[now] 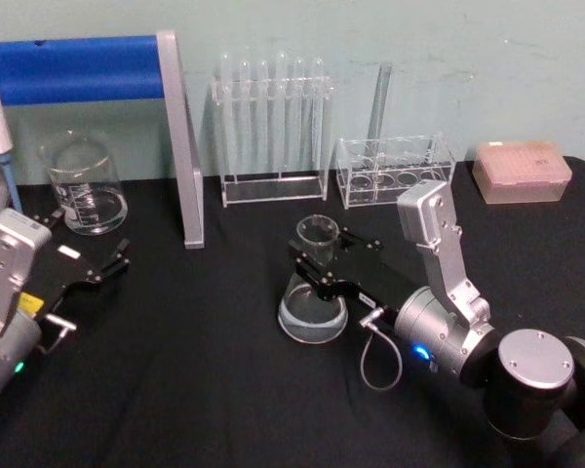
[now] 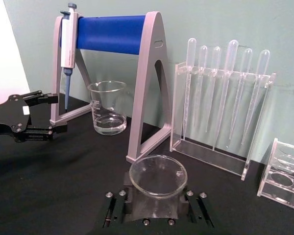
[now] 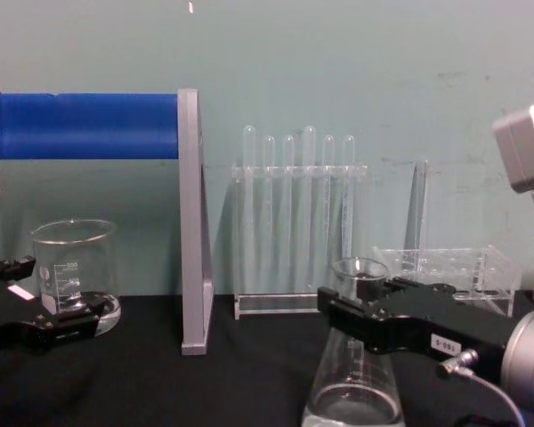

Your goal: Grasp the erlenmeyer flask with one hand, shake it three times, then place it back.

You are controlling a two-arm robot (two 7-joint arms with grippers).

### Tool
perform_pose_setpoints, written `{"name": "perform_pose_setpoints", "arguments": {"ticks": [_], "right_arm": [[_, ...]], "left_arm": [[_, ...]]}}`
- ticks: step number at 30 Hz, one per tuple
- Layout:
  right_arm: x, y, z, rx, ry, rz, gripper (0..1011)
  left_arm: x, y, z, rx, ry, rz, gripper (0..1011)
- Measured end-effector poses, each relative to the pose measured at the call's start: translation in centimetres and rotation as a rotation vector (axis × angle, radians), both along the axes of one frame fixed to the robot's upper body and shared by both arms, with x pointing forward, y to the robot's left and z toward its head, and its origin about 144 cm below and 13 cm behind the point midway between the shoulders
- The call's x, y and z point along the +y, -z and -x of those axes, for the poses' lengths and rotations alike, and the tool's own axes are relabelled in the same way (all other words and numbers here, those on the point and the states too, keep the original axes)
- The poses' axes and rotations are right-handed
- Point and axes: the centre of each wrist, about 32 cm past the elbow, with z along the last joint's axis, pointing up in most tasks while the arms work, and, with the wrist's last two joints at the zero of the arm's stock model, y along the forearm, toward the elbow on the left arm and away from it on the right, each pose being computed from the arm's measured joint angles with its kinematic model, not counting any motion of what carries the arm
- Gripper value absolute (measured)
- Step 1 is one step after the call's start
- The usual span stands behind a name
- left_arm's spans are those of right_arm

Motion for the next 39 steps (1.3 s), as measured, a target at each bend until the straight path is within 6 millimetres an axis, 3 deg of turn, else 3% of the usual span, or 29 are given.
{"name": "perform_pose_setpoints", "arguments": {"ticks": [4,6,17,29,39], "right_arm": [[0.0,0.0,0.0,0.0,0.0,0.0,601],[0.0,0.0,0.0,-0.001,0.0,0.0,708],[0.0,0.0,0.0,-0.001,0.0,-0.001,999],[0.0,0.0,0.0,0.0,0.0,-0.001,1002],[-1.5,-0.4,1.2,0.016,-0.031,0.029,1002]], "left_arm": [[0.0,0.0,0.0,0.0,0.0,0.0,1001],[0.0,0.0,0.0,0.0,0.0,0.0,1001],[0.0,0.0,0.0,0.0,0.0,0.0,1001],[0.0,0.0,0.0,0.0,0.0,0.0,1001],[0.0,0.0,0.0,0.0,0.0,0.0,1001]]}}
